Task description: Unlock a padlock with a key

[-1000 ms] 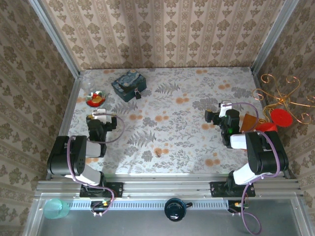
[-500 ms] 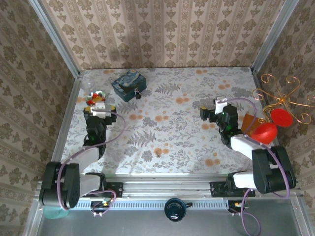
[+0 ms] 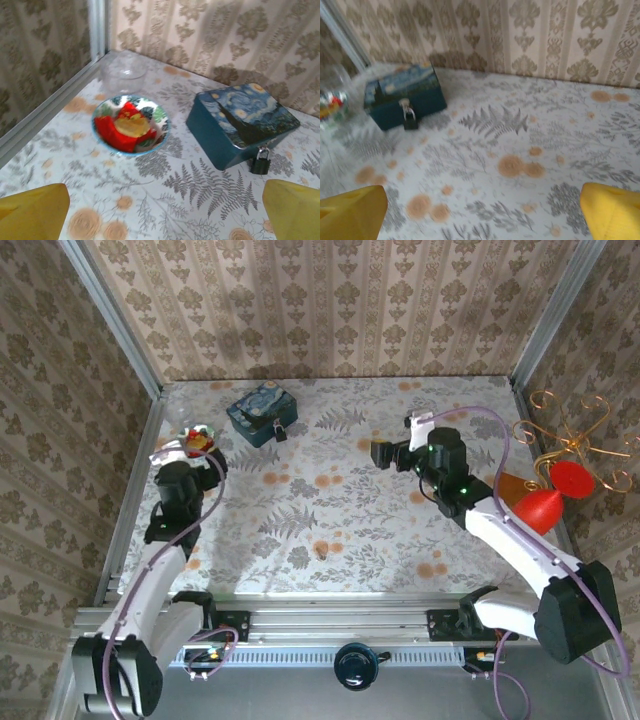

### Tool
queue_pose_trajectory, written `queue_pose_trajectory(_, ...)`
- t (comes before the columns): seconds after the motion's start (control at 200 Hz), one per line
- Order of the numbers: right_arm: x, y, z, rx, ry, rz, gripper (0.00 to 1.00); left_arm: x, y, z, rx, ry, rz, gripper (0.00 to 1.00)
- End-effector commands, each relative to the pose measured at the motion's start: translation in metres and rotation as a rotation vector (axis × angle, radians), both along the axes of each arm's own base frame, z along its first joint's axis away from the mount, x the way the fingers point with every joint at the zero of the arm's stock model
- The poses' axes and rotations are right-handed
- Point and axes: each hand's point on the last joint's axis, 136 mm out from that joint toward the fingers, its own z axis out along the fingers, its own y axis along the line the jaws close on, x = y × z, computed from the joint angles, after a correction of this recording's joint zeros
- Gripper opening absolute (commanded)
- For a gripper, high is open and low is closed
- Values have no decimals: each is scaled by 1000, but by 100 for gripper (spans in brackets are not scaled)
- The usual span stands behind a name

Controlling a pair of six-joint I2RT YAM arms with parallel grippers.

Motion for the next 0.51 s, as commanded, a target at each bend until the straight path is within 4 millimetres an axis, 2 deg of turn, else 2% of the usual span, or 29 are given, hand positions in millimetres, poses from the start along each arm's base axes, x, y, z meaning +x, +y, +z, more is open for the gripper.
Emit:
queue_pose_trajectory(0.0,3,-30,-11,225,158,-245,100,-24,4,-21,-165,78,21,100)
queue_pose_trajectory(0.06,2,-41,-18,322,214,-318,100,-28,4,-23,-227,30,4,100)
queue_pose_trajectory(0.115,4,-29,-16,330,221,-208,100,-31,-4,-23,-246,-3,-59,100)
queue_pose_trajectory(0.205,0,-11,-16,224,242,-165,100,-35,-13,-27,-240,25,-118,100)
queue_pose_trajectory(0.315,-9,19,-19,77,266,-114,100,-40,-28,-41,-240,76,-192,100)
queue_pose_trajectory(0.5,-30,63,-27,-59,313,-36,100,-51,-53,-67,-187,160,-279,100)
